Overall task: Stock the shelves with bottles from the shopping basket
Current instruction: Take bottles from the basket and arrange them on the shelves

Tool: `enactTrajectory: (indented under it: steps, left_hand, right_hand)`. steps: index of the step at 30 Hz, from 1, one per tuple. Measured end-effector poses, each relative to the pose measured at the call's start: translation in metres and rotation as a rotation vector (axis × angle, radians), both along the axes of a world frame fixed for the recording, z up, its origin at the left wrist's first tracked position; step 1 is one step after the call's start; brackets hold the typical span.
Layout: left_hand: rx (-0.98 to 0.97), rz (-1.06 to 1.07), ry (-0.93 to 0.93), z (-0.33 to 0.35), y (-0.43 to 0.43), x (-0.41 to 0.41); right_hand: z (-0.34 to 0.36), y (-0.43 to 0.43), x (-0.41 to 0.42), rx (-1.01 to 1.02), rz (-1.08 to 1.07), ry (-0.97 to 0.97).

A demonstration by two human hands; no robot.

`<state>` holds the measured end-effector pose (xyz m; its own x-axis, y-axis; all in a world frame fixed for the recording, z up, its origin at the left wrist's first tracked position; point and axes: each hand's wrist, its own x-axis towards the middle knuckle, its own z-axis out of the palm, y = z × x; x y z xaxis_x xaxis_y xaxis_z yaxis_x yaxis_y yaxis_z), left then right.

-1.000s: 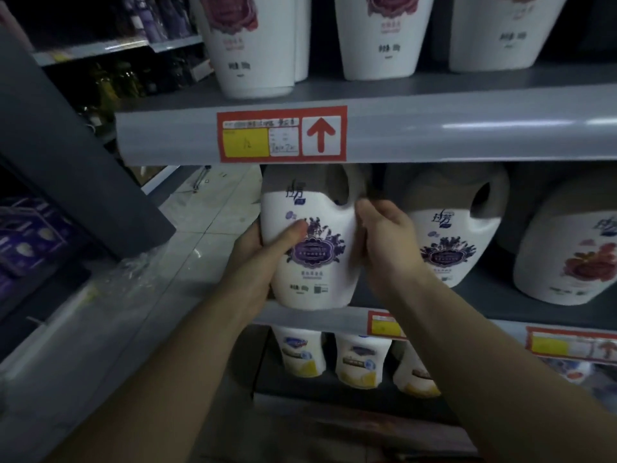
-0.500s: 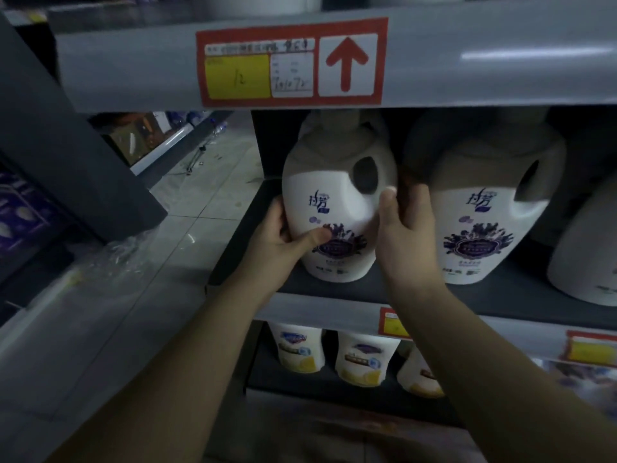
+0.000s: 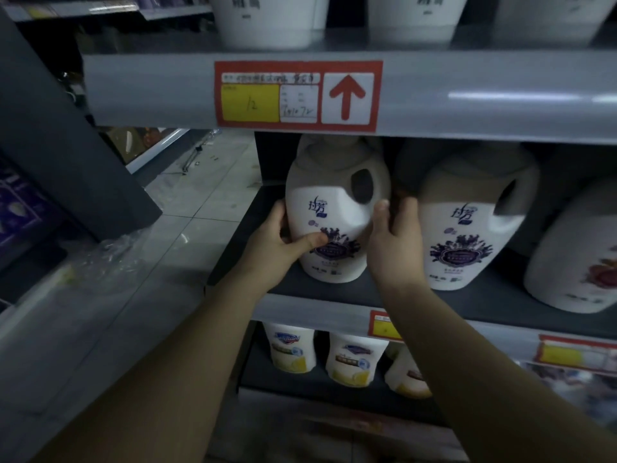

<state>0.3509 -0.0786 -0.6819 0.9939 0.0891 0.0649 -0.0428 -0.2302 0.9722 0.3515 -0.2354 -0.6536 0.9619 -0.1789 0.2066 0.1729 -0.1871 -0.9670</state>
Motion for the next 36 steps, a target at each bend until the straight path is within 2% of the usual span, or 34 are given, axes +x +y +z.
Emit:
enactTrajectory:
  steps: [7,11,18,23,26,29,31,33,36]
  left_hand:
    - [0.044,0.154,-0.036,0.002,-0.017,-0.017]
    - [0.050,0.170,0.001,0.003,-0.020,-0.017]
    - [-0.053,0.150,0.047,-0.003,-0.022,-0.022]
    - [-0.041,0.180,-0.068,0.012,-0.030,-0.024]
    - [-0.024,0.267,-0.137,0.032,-0.037,-0.027]
    - [0.062,0.450,-0.216,0.054,-0.053,-0.044]
    - [0.112,0.481,-0.250,0.070,-0.067,-0.059]
    - [0.190,0.373,-0.283,0.089,-0.082,-0.073]
    - [0.448,0.146,-0.335,0.119,-0.097,-0.087]
  right_hand:
    - [0.018,-0.002,-0.006,-0.174,-0.004,0.091]
    - [0.026,-0.005,-0.005,-0.264,0.025,0.177]
    - [0.028,-0.010,-0.001,-0.342,0.068,0.215]
    - [0.030,-0.019,-0.013,-0.357,0.114,0.199]
    - [0.026,-0.033,-0.038,-0.321,0.108,0.152]
    - [0.028,-0.050,-0.062,-0.315,0.112,0.135]
    - [0.042,-0.059,-0.072,-0.262,0.102,0.113]
    - [0.065,-0.065,-0.078,-0.213,0.109,0.099]
    - [0.102,-0.070,-0.088,-0.216,0.183,0.058]
